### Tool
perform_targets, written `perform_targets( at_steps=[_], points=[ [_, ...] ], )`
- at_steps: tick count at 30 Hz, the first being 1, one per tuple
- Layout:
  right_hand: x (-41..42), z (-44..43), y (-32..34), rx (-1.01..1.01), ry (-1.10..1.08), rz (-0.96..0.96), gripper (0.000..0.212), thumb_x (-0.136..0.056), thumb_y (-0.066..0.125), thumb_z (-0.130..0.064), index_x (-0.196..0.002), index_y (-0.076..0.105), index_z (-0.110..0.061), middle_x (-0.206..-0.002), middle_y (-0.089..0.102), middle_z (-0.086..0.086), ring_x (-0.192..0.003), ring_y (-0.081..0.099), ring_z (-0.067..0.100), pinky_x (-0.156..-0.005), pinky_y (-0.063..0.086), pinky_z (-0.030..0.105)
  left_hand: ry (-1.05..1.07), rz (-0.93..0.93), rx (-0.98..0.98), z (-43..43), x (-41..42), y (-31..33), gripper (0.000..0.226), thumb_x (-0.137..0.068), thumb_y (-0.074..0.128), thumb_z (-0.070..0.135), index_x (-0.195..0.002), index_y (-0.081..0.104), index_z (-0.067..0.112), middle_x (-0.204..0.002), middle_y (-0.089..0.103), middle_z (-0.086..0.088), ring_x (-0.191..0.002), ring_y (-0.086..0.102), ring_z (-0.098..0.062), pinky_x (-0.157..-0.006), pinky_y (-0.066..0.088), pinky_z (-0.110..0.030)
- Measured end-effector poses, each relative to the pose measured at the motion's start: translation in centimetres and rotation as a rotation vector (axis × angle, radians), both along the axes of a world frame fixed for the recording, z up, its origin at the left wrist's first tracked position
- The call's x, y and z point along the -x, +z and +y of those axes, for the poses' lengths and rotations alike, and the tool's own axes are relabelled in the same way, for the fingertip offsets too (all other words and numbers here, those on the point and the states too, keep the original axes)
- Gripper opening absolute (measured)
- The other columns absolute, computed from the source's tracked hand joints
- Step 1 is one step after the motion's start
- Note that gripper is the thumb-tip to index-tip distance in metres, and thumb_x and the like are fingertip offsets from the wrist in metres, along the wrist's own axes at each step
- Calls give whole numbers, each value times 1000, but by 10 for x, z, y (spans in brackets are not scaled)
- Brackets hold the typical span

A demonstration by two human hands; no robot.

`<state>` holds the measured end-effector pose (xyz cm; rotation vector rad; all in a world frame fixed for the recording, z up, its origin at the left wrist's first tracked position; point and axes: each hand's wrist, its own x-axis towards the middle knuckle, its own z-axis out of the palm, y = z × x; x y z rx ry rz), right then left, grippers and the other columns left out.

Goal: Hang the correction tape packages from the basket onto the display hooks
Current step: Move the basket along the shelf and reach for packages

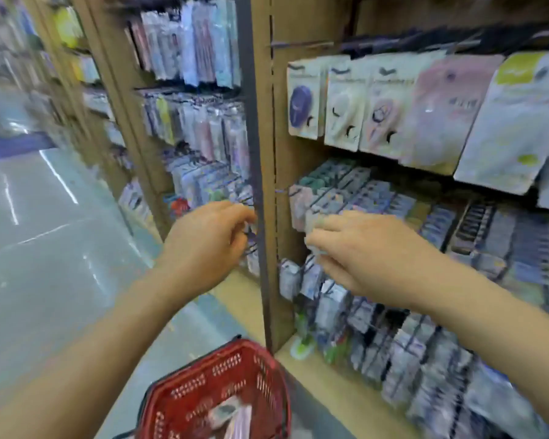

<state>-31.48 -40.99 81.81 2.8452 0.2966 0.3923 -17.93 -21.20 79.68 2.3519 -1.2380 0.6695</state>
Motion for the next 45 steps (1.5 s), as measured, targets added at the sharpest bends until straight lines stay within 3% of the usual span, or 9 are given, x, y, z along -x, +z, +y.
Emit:
perform_targets(
  at_steps=[3, 7, 16, 22, 27, 32, 36, 39, 45],
  points=[
    [-18, 22, -58, -34, -22, 156, 34, -100, 42, -39, -129, 48, -23, -122, 52, 2, -116, 51, 25, -81, 53, 38, 168, 209, -114, 54, -1, -67, 26, -85, 62, 7, -106, 73, 16, -99, 71, -7, -96, 65, -33, -74, 50, -37],
    [-49, 51, -144, -107, -78, 362, 47, -99, 44, -49, -140, 40, -27, -132, 47, 3, -121, 48, 26, -83, 52, 40, 320, 410, -298, 127, -12, -160, 30, -94, 53, 18, -121, 66, 21, -121, 65, -2, -117, 56, -29, -88, 50, -41],
    [-134, 129, -346, -516, -364, 750, 49, -96, 54, -39, -142, 45, -25, -137, 55, 5, -124, 53, 24, -98, 44, 35, 484, 812, -428, 254, -79, -321, 38, -100, 44, 27, -137, 55, 22, -131, 60, -5, -122, 51, -30, -93, 48, -40],
    [-176, 177, -472, -849, -688, 763, 51, -93, 63, -23, -142, 48, -17, -132, 60, 13, -121, 57, 29, -95, 41, 31, 480, 1031, -502, 267, -131, -445, 38, -92, 52, 16, -130, 58, 16, -124, 62, -11, -117, 54, -35, -91, 49, -40],
    [-207, 187, -602, -1140, -938, 711, 59, -86, 72, -17, -140, 48, -16, -116, 65, 12, -101, 64, 28, -93, 48, 35, 411, 1168, -551, 231, -156, -580, 37, -84, 54, 10, -120, 59, 13, -116, 65, -12, -110, 59, -34, -85, 50, -40],
    [-251, 184, -765, -1377, -1137, 604, 67, -77, 79, -4, -135, 47, -9, -101, 63, 7, -83, 58, 17, -73, 45, 23, 375, 1273, -652, 186, -158, -747, 40, -84, 62, 21, -124, 55, 18, -121, 61, -7, -115, 57, -31, -85, 51, -40],
    [-260, 186, -906, -1410, -1252, 720, 74, -73, 83, -5, -135, 43, -2, -126, 59, 17, -104, 58, 24, -76, 49, 29, 337, 1264, -885, 161, -157, -873, 54, -89, 61, 18, -139, 42, 14, -137, 47, -11, -130, 42, -32, -100, 43, -43],
    [-265, 190, -979, -1327, -1214, 864, 91, -73, 86, -18, -146, 34, -1, -145, 46, 15, -128, 50, 27, -98, 44, 31, 395, 1254, -926, 158, -160, -946, 54, -89, 63, 15, -138, 41, 13, -141, 41, -13, -135, 35, -31, -104, 40, -44],
    [-273, 196, -1065, -1255, -1355, 706, 118, -61, 93, -38, -151, 21, -10, -153, 38, 12, -138, 41, 28, -112, 32, 36, 337, 1198, -1054, 157, -148, -1024, 75, -82, 75, 22, -140, 28, 17, -144, 32, -14, -135, 33, -36, -99, 44, -50]
  ],
)
